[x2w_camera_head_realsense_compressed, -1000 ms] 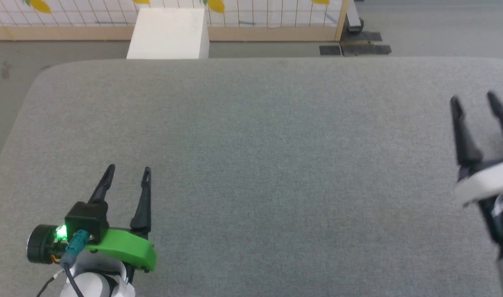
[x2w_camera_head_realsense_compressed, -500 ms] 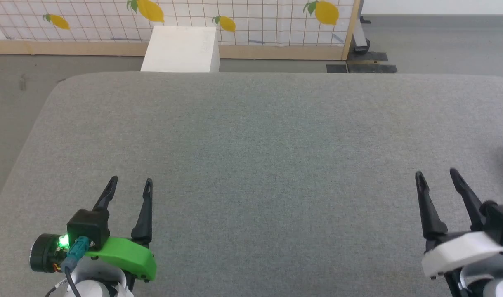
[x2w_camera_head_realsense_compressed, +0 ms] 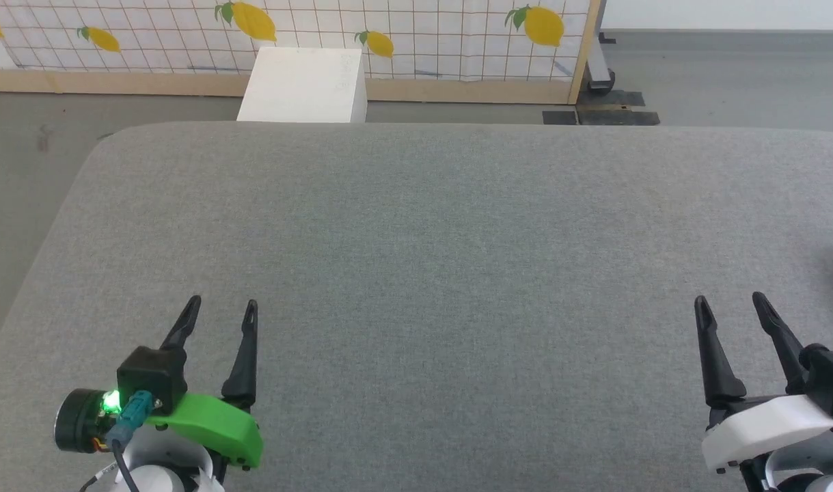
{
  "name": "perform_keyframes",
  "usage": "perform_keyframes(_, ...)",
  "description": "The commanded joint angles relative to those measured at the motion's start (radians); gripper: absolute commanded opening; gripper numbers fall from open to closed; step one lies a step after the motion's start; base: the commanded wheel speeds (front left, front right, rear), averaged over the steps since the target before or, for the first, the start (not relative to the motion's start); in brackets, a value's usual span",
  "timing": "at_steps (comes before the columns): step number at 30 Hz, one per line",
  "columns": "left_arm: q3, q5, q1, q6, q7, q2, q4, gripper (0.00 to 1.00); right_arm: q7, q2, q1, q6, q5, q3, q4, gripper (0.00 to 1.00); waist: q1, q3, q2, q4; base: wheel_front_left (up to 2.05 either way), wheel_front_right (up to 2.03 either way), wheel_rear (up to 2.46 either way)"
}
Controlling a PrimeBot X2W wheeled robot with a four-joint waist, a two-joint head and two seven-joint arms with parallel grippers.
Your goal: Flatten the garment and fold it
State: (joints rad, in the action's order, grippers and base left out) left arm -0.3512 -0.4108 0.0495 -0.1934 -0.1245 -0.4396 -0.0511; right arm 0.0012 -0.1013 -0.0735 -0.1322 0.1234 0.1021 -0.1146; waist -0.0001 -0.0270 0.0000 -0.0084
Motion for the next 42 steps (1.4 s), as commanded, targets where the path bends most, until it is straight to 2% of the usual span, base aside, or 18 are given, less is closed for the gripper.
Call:
perform_keyframes(1, -0.001, -0.001, -0.003, 0.001, 0.0, -0.006, -0.002, 1.0, 0.003, 0.005, 0.0, 0.002, -0.008, 0.002, -0.006, 1.0, 0.0001, -0.002, 0.0, 0.001, 0.0, 0.0, 0.0)
perform_keyframes(9, -0.002, -0.007, 0.0, -0.001, 0.003, -0.01, -0.009, 1.0, 0.009, 0.013, 0.0, 0.002, -0.009, 0.003, -0.006, 1.0, 0.0001, 0.002, 0.0, 0.001, 0.0, 0.0, 0.0)
perform_keyframes(10, -0.002, -0.003, 0.0, -0.002, 0.0, -0.002, -0.007, 0.0, 0.008, 0.01, 0.0, 0.0, -0.001, 0.002, -0.001, 0.0, 0.0001, 0.002, 0.0, 0.001, 0.0, 0.0, 0.0)
perform_keyframes(42, 0.076, 0.088, -0.011, 0.041, 0.027, 0.085, 0.007, 0.0, 0.006, 0.019, 0.016, 0.0, -0.028, -0.021, 0.026, 0.0, 0.0001, 0.008, 0.0, 0.003, 0.0, 0.0, 0.0)
